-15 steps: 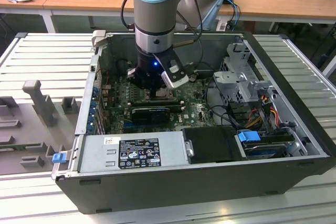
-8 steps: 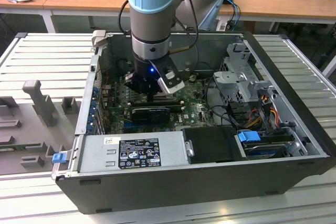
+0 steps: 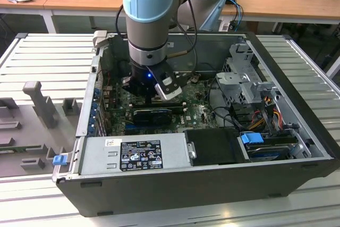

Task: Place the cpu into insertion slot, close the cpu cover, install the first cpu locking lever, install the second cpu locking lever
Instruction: 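Install the second cpu locking lever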

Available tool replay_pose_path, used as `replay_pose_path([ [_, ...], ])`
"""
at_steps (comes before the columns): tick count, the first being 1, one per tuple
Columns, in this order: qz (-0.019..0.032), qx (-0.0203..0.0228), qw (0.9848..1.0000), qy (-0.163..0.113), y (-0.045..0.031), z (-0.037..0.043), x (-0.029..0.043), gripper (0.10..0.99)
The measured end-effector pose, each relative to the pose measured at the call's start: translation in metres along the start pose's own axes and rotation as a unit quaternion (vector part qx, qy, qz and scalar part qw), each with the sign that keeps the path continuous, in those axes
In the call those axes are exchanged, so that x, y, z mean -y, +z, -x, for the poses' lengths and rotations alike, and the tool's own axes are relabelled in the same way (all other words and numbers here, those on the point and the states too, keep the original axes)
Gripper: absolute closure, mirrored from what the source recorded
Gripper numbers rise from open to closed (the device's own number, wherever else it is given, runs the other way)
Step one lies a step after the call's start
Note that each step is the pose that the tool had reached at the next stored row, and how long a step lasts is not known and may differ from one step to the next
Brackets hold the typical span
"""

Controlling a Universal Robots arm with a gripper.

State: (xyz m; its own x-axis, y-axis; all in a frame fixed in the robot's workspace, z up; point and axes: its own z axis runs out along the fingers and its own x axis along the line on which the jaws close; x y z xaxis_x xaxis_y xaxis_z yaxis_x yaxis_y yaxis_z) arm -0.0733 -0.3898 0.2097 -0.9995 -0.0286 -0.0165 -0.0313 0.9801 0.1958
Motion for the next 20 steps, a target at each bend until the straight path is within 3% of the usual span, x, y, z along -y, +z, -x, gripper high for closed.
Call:
replay_pose_path([
  [7,0.0227,0.0007,0.9997,0.000,0.0062,-0.0019,0.0060,0.980],
  [11,0.0442,0.0012,0.9990,-0.001,0.0126,-0.0045,0.0075,0.980],
  [12,0.0474,0.0012,0.9989,-0.001,0.0131,-0.0056,0.0076,0.980],
  [14,0.0483,0.0013,0.9988,-0.001,0.0126,-0.0056,0.0075,0.980],
  [17,0.0483,0.0013,0.9988,-0.001,0.0046,-0.0055,0.0059,0.980],
  [19,0.0482,0.0013,0.9988,-0.001,-0.0102,-0.0053,0.0029,0.980],
  [20,0.0483,0.0013,0.9988,-0.001,-0.0216,-0.0051,0.0006,0.980],
])
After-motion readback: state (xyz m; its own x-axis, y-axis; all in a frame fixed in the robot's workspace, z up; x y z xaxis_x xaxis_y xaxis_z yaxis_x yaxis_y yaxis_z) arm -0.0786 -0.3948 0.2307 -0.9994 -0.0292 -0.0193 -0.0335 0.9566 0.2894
